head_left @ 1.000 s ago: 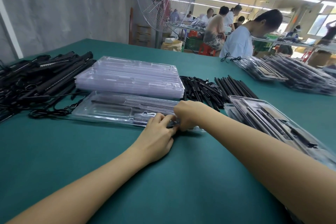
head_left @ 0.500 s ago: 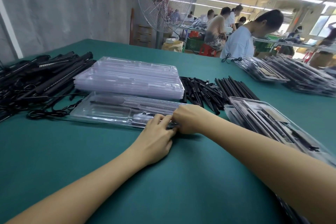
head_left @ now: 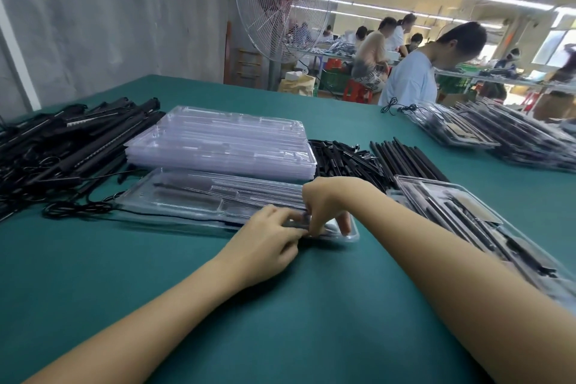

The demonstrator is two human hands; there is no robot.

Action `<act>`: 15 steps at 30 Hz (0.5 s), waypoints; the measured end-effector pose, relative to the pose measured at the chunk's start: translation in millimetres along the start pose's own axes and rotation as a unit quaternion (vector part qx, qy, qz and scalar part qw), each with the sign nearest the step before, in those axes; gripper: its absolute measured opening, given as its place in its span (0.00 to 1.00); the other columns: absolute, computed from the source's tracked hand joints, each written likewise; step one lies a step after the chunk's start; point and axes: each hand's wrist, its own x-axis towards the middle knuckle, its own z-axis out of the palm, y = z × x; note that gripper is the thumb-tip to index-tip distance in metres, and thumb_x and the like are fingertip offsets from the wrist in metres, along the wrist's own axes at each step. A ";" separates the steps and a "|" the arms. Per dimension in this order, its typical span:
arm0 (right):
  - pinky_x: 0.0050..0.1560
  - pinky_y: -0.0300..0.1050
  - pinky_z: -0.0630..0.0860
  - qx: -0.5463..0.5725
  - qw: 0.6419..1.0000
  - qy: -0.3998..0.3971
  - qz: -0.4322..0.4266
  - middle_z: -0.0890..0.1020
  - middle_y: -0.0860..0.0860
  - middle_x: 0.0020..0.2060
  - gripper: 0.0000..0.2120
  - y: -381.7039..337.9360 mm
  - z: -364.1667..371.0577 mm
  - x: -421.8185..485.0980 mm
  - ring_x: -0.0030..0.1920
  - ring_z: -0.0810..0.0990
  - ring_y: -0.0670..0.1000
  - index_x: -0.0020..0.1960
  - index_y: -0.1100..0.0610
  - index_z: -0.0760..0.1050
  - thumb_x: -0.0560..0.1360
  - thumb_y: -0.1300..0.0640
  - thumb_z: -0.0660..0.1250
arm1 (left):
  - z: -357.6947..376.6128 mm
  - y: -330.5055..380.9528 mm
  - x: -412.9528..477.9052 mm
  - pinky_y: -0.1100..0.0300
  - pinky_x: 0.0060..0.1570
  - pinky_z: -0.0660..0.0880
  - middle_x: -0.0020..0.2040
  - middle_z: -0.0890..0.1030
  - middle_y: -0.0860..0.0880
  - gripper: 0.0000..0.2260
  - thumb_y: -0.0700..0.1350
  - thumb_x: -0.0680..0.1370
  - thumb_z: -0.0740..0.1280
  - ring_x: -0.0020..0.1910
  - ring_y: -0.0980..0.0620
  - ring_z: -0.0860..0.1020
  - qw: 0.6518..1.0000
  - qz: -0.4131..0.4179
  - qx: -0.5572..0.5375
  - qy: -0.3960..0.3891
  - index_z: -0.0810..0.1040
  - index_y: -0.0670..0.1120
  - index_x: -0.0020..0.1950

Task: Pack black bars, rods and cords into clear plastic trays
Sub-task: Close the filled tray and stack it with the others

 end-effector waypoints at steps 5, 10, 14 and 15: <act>0.33 0.46 0.76 0.010 1.000 0.013 0.010 0.75 0.51 0.20 0.10 4.6 1.8 -0.5 0.24 0.81 0.56 0.35 0.60 0.72 0.65 0.60 0.73 | -20.3 -8.8 28.2 0.59 0.45 0.69 0.48 0.80 0.48 0.09 0.48 0.77 0.65 0.49 0.47 0.78 0.997 -0.048 0.004 -0.067 0.81 0.45 0.50; 0.35 0.51 0.82 0.069 0.996 0.046 0.018 0.77 0.49 0.35 0.11 5.8 4.2 -10.5 0.20 0.79 0.53 0.35 0.53 0.72 0.64 0.60 0.74 | -21.8 -9.7 55.8 0.62 0.41 0.66 0.53 0.79 0.49 0.14 0.52 0.75 0.68 0.50 0.50 0.76 0.991 -0.025 0.008 -0.134 0.74 0.45 0.55; 0.27 0.39 0.73 0.034 0.994 0.101 0.027 0.74 0.50 0.30 0.09 2.8 12.3 -16.5 0.21 0.72 0.47 0.40 0.58 0.75 0.66 0.56 0.73 | -22.0 -15.8 58.6 0.62 0.41 0.64 0.51 0.78 0.48 0.10 0.47 0.77 0.67 0.49 0.49 0.76 0.983 0.025 0.020 -0.182 0.81 0.44 0.54; 0.27 0.39 0.72 0.042 0.992 0.112 0.029 0.74 0.50 0.31 0.10 3.5 14.2 -17.8 0.23 0.71 0.46 0.43 0.59 0.76 0.66 0.55 0.73 | -22.7 -16.8 59.4 0.63 0.40 0.63 0.50 0.78 0.48 0.09 0.46 0.76 0.67 0.48 0.49 0.76 0.984 0.019 -0.002 -0.178 0.82 0.44 0.52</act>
